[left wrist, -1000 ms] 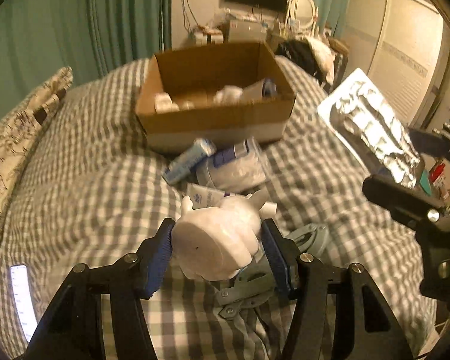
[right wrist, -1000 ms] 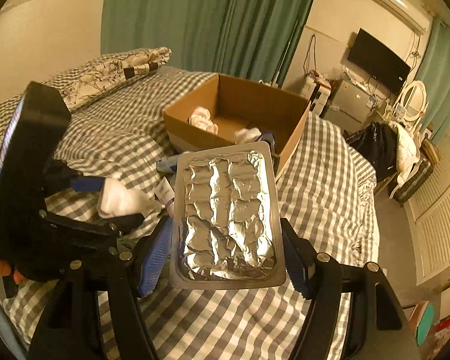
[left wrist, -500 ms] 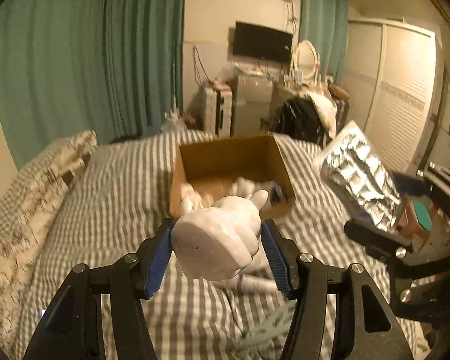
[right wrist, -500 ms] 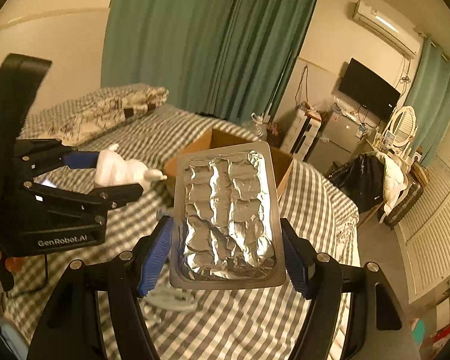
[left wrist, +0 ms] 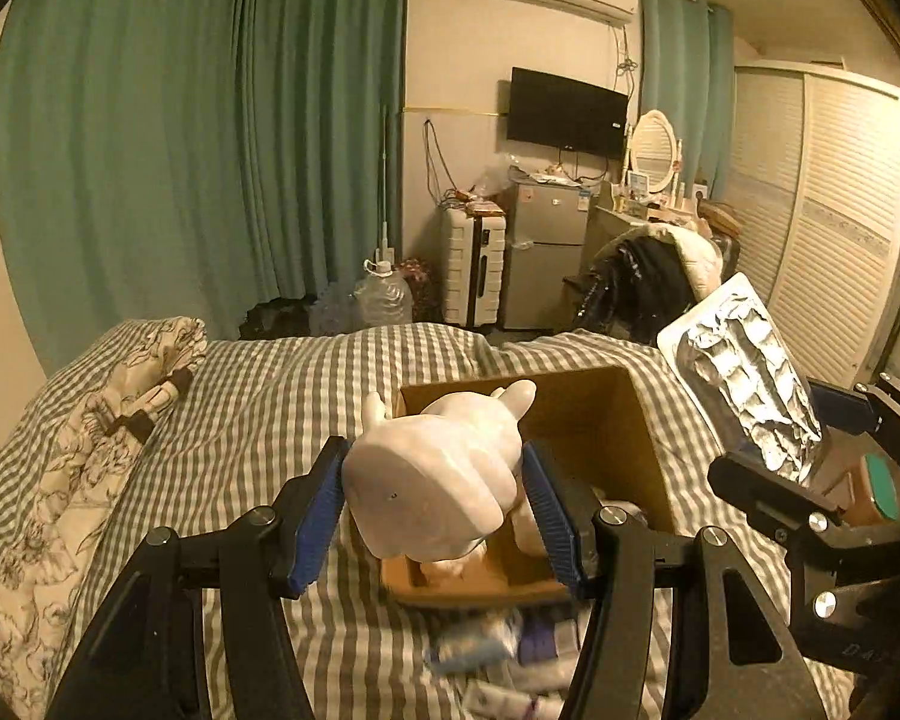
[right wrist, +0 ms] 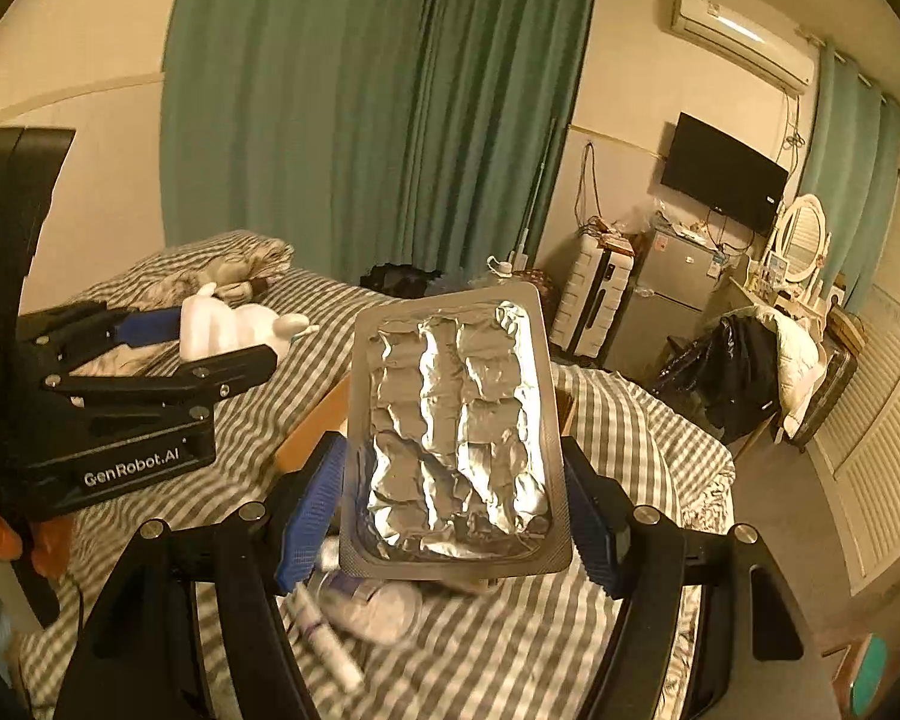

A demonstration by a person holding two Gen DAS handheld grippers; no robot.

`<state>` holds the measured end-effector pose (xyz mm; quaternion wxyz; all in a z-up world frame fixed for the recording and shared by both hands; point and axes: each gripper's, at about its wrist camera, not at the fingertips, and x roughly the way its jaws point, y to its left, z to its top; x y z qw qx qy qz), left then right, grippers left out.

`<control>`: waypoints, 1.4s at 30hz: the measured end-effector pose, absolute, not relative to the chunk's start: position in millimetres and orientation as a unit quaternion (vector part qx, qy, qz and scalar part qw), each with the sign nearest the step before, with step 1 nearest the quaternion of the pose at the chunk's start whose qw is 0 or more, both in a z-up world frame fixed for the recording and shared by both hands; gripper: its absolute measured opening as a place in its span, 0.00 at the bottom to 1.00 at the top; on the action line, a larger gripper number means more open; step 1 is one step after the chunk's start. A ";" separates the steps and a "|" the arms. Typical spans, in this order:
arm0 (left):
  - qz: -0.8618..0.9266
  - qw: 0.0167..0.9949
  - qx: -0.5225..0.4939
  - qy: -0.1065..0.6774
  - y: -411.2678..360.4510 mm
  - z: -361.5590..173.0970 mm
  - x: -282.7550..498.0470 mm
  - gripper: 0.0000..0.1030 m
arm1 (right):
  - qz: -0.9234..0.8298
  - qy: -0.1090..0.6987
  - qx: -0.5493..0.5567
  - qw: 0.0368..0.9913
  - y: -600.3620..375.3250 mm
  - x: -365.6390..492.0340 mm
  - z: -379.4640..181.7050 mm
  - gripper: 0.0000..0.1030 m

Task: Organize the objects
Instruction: 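Lower the figurine and foil tray into the box and release both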

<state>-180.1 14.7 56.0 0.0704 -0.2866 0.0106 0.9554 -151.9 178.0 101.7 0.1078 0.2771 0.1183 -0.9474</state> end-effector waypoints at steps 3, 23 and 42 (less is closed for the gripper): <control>0.954 0.069 -0.292 0.013 17.5 45.0 -206.4 0.58 | -0.948 0.107 0.284 0.102 179.1 -186.4 96.4 0.67; 0.932 0.079 -0.352 0.045 32.9 -55.1 -281.8 0.60 | -0.931 0.079 0.345 0.087 188.9 -296.8 -1.2 0.67; 0.962 0.065 -0.263 0.027 8.2 61.6 -157.5 1.00 | -0.954 0.108 0.274 0.052 191.8 -167.5 110.9 0.90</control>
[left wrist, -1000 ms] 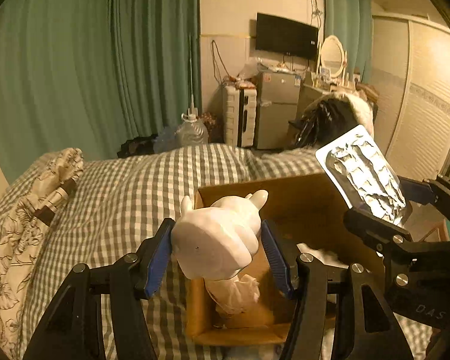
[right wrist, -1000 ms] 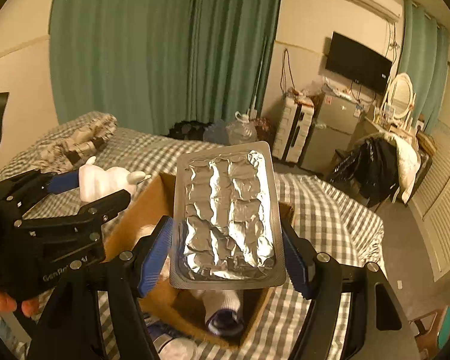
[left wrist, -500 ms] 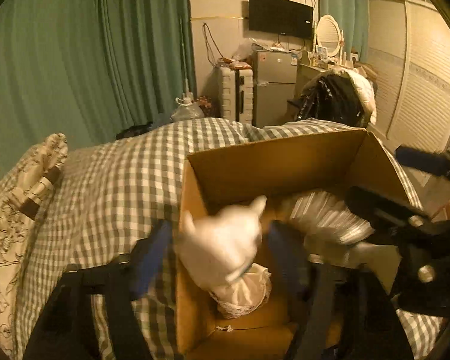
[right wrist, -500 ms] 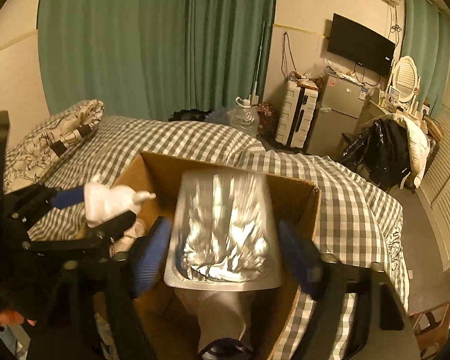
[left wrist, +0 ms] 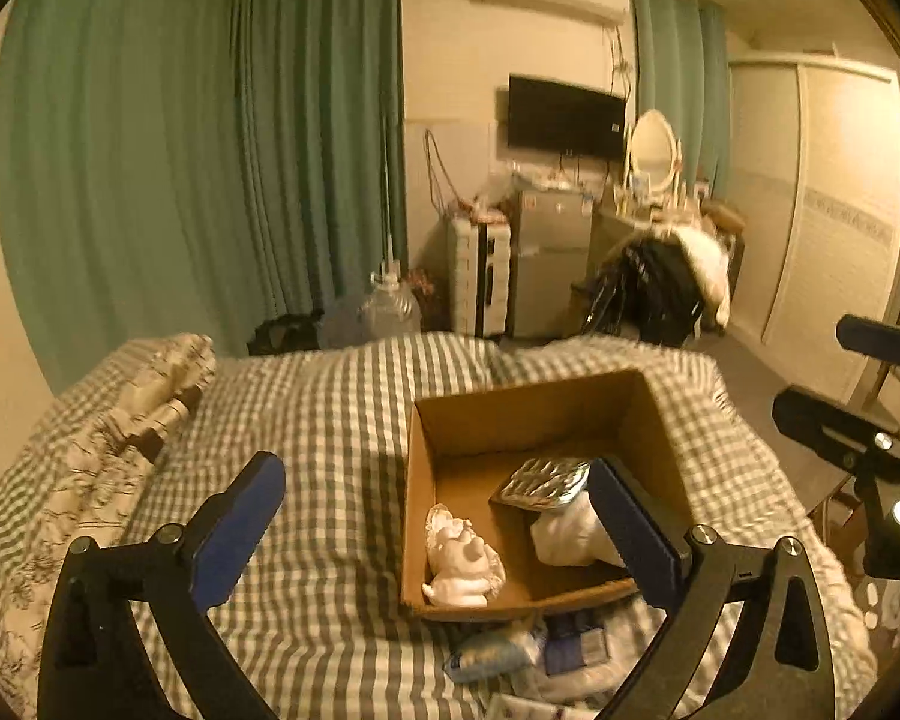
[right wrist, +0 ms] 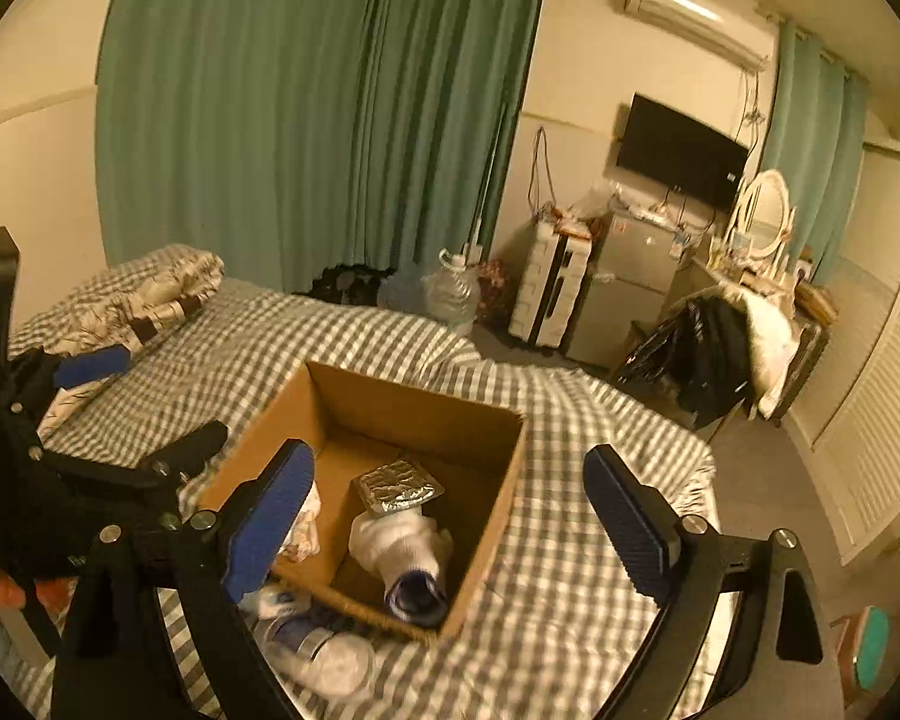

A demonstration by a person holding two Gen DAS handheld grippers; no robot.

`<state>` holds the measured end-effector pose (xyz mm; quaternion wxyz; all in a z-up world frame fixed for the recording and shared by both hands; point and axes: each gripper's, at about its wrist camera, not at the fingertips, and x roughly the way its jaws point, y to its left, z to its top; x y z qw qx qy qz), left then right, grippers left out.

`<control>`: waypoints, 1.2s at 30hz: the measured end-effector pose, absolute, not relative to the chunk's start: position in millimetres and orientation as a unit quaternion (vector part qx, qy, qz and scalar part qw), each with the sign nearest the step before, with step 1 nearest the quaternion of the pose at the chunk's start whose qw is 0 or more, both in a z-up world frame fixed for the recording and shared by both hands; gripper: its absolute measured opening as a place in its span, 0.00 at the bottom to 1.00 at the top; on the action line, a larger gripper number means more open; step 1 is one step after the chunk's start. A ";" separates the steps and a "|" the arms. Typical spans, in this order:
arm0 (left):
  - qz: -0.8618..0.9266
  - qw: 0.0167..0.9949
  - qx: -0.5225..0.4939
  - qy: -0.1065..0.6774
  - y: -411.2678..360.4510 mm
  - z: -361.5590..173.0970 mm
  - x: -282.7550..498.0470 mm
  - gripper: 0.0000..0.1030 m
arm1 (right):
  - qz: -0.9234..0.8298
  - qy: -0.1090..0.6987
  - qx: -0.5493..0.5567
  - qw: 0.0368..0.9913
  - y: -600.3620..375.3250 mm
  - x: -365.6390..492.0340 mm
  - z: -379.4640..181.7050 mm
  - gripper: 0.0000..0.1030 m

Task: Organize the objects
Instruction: 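Lower the figurine and foil tray into the box and release both, then grasp the grey plastic clip with the left tool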

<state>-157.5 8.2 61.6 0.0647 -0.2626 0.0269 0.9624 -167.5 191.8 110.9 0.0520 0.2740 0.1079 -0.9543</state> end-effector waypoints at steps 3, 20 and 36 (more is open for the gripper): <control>0.965 0.062 -0.255 0.020 3.4 76.6 -130.0 1.00 | -0.955 0.117 0.269 0.048 189.4 -133.6 130.6 0.91; 0.951 0.045 -0.305 0.001 -4.6 -1.1 -22.5 1.00 | -0.941 0.103 0.323 -0.010 208.6 -12.3 49.9 0.99; 0.893 0.111 -0.433 0.056 44.8 -109.3 0.5 1.00 | -0.922 0.046 0.384 -0.011 240.7 -19.7 -13.2 0.99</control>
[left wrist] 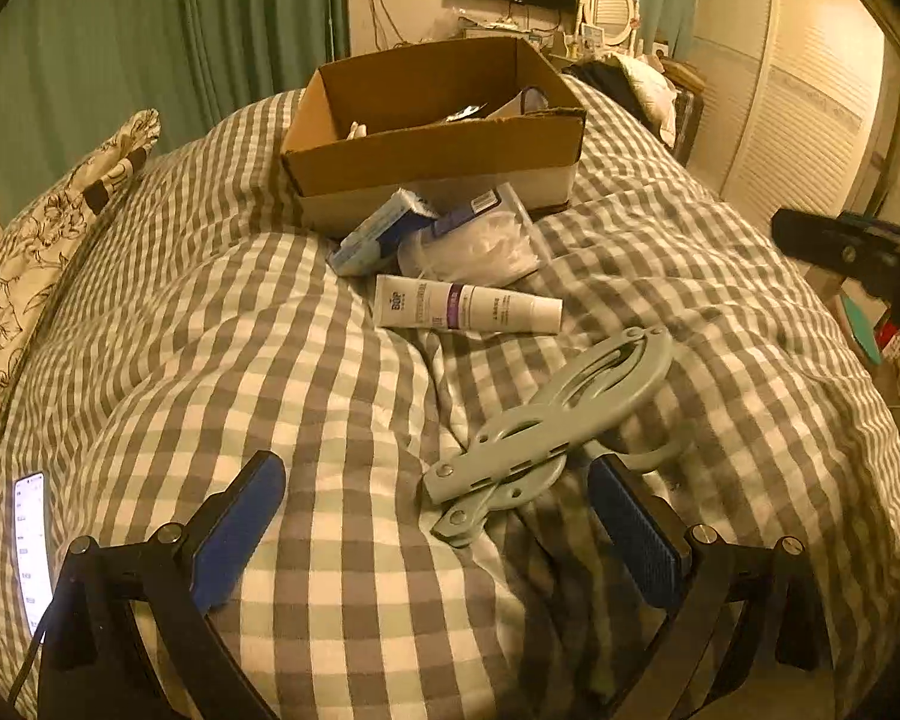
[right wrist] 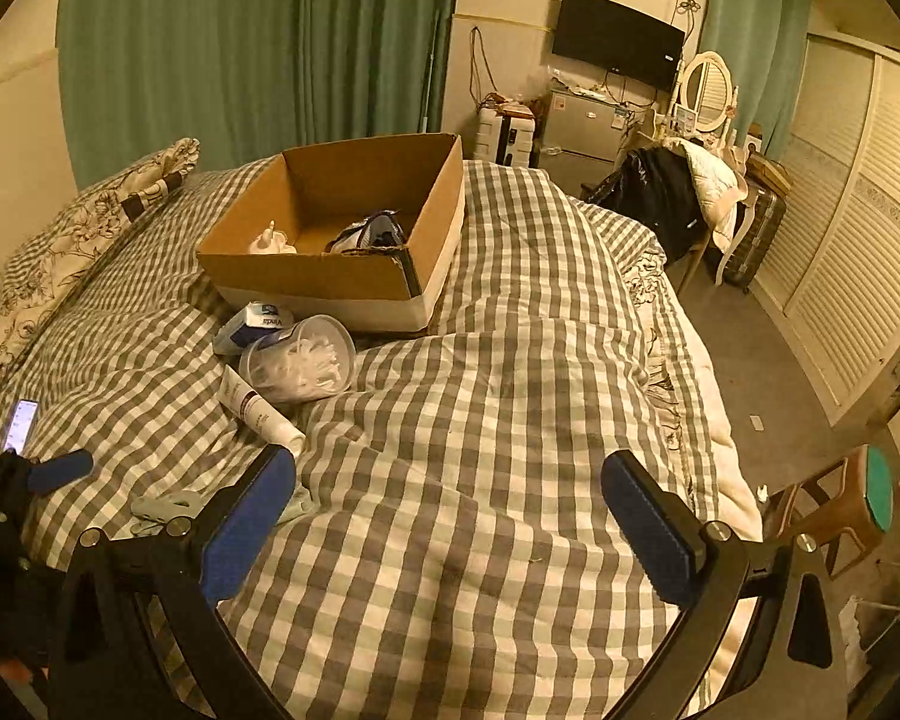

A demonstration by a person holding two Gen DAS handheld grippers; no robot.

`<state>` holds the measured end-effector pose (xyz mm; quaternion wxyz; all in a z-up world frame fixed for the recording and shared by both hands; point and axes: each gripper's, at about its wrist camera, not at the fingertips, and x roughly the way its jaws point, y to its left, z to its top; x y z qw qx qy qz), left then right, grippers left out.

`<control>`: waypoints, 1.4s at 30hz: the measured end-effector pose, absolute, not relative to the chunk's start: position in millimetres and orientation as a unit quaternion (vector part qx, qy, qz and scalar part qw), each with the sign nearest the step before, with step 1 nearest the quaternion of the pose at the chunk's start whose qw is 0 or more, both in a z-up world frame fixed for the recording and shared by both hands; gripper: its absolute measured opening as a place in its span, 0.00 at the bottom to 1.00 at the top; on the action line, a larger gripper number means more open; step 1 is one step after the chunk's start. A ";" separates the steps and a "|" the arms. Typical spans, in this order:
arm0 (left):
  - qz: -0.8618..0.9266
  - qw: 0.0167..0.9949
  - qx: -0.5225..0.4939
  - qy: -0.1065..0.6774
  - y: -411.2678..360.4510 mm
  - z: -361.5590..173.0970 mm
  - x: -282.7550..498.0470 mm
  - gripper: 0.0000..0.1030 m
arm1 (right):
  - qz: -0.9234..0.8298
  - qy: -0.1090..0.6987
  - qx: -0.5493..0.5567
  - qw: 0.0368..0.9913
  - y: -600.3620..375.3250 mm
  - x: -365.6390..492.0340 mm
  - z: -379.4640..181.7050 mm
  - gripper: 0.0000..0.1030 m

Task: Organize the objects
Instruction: 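Grasp the grey plastic clip with the left tool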

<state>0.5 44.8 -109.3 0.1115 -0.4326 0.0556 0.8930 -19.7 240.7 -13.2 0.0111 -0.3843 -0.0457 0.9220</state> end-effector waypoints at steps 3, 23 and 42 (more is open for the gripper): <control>0.890 0.104 -0.437 0.083 53.3 -113.1 0.5 1.00 | 0.919 -0.038 -0.392 0.009 241.7 -21.8 -17.0 0.99; 0.874 0.165 -0.417 0.187 103.9 -115.3 -29.2 0.98 | 0.913 -0.010 -0.406 0.020 250.9 -25.9 -26.3 0.99; 0.902 0.146 -0.405 0.019 24.8 -61.2 -49.0 0.13 | 0.916 -0.044 -0.399 -0.012 223.0 -32.8 -16.9 0.99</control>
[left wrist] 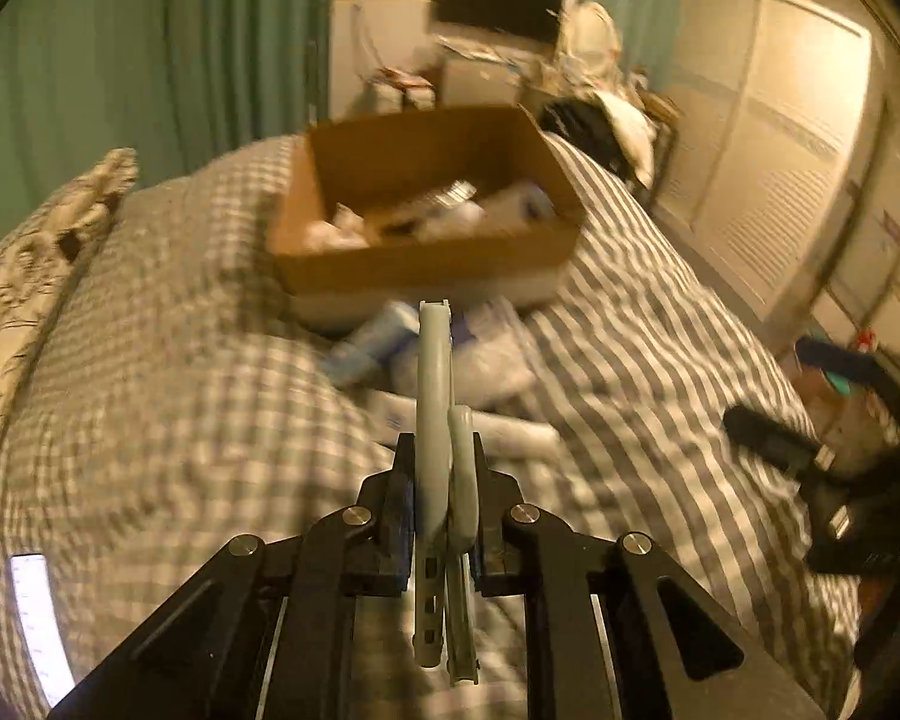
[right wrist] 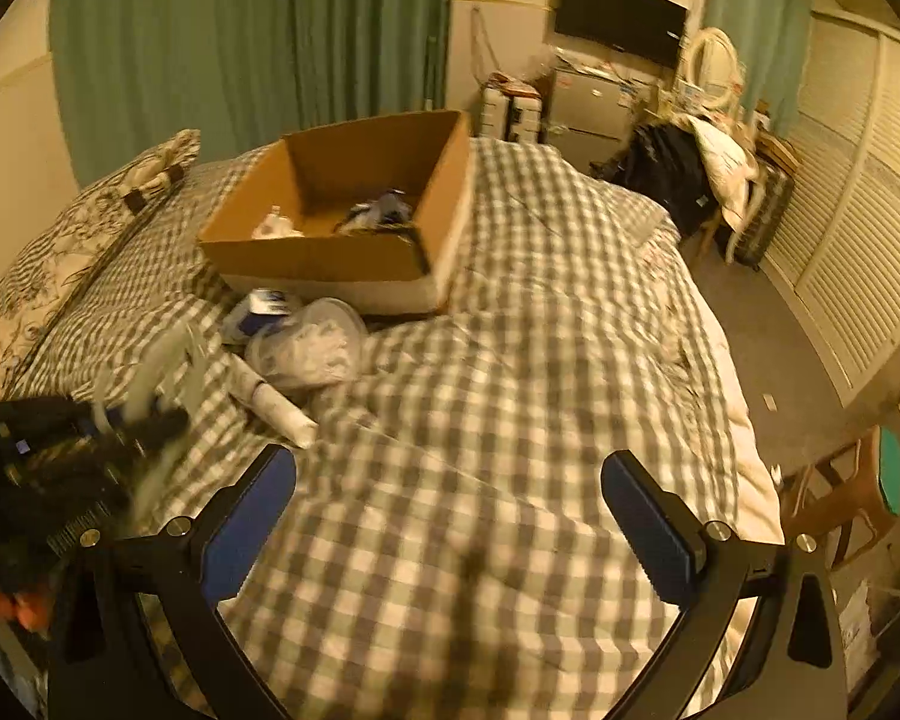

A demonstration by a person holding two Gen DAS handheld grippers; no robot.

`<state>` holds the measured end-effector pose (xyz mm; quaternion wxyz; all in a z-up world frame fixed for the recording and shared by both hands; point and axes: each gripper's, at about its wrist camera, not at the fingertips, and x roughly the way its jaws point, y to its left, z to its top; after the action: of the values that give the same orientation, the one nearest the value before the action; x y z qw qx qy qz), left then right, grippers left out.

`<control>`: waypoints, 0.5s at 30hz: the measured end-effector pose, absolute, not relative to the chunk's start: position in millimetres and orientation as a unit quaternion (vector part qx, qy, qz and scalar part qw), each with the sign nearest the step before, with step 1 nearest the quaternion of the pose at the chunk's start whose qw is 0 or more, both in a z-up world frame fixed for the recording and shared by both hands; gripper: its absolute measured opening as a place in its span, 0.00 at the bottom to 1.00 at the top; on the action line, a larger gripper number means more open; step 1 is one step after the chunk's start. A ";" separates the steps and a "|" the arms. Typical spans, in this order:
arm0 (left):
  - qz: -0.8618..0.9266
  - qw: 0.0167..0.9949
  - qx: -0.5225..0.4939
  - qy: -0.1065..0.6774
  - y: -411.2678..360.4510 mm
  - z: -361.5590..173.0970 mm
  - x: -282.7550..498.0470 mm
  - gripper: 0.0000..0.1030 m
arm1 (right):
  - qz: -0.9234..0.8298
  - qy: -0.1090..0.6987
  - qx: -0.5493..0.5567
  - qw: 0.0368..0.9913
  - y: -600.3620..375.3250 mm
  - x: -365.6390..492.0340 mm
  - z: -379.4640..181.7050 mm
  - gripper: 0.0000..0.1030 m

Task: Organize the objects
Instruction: 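Grasp the grey plastic clip with the left tool, then grasp the white tube with the right tool while the left holds the clip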

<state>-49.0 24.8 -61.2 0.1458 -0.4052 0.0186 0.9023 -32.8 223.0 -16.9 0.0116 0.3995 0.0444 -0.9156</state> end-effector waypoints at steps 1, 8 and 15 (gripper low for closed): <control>0.906 0.136 -0.400 0.015 17.2 -56.4 -51.3 0.13 | -0.916 0.053 0.398 0.023 214.9 -36.8 -17.0 0.99; 0.912 0.096 -0.399 0.007 -7.8 -55.9 -65.7 0.13 | -0.889 0.112 0.431 0.108 151.2 -87.1 -52.4 0.99; 0.907 0.083 -0.414 -0.005 -23.3 -71.8 -80.5 0.13 | -0.847 0.147 0.495 0.125 121.5 -133.8 -101.3 0.94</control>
<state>-80.5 -23.3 -71.8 0.0833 -0.4138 -0.0053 0.9065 -133.8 121.5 -101.3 0.1250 0.4953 0.1466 -0.8471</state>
